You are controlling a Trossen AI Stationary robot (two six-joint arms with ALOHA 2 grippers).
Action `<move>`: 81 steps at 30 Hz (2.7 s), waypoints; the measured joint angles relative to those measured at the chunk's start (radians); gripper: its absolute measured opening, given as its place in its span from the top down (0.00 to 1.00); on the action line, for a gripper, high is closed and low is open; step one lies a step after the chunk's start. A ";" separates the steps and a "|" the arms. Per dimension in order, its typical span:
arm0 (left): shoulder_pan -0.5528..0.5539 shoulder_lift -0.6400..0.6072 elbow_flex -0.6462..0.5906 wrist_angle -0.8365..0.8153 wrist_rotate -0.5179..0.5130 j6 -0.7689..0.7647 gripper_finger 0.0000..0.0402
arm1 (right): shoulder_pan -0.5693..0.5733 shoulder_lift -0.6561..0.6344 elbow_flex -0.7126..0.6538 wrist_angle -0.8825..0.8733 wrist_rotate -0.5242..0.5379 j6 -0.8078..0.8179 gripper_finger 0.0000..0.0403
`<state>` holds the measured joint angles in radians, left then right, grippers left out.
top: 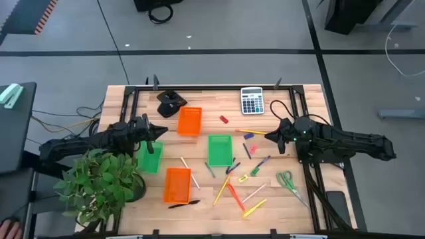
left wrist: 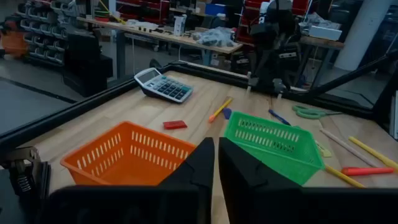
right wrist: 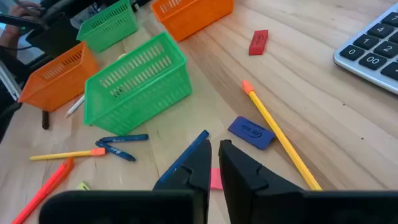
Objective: Sort crayons/erasers/pens/pencils in bins
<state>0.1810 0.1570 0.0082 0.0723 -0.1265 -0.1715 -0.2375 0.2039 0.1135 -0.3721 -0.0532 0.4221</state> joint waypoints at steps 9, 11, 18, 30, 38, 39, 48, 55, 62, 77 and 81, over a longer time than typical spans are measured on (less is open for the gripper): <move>0.000 0.000 0.000 0.000 0.000 0.000 0.91 | 0.000 0.000 0.000 0.000 0.000 0.000 0.90; 0.000 0.000 0.000 0.000 0.000 0.000 0.90 | 0.000 0.000 0.000 0.000 0.000 0.000 0.90; 0.000 0.000 0.000 0.000 0.000 0.000 0.92 | 0.000 0.000 0.000 0.000 0.000 0.000 0.90; 0.000 0.000 0.000 0.000 0.000 0.000 0.90 | 0.000 0.000 0.000 0.000 0.000 0.000 0.90; 0.000 0.000 0.000 0.000 0.000 0.000 0.93 | 0.000 0.000 0.000 0.000 0.000 0.000 0.90; 0.000 0.000 0.000 0.000 0.000 0.000 0.93 | 0.000 0.000 0.000 0.000 0.000 0.000 0.90; 0.000 0.000 0.000 0.000 0.000 0.000 0.91 | 0.000 0.000 0.000 0.000 0.000 0.000 0.90; 0.000 0.000 0.000 0.000 0.000 0.000 0.93 | 0.000 0.000 0.000 0.000 0.000 0.000 0.90; 0.000 0.000 0.000 0.000 0.000 0.000 0.93 | 0.000 0.000 0.000 0.000 0.000 0.000 0.90; 0.001 0.000 0.000 0.065 -0.005 0.000 0.93 | 0.000 0.000 0.000 0.005 0.020 0.122 0.90; -0.007 0.000 0.000 0.208 0.002 -0.031 0.90 | 0.000 0.000 0.000 0.051 0.066 0.250 0.90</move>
<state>0.1741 0.1570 0.0082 0.2799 -0.1246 -0.2029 -0.2379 0.2043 0.1135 -0.3210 0.0127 0.6723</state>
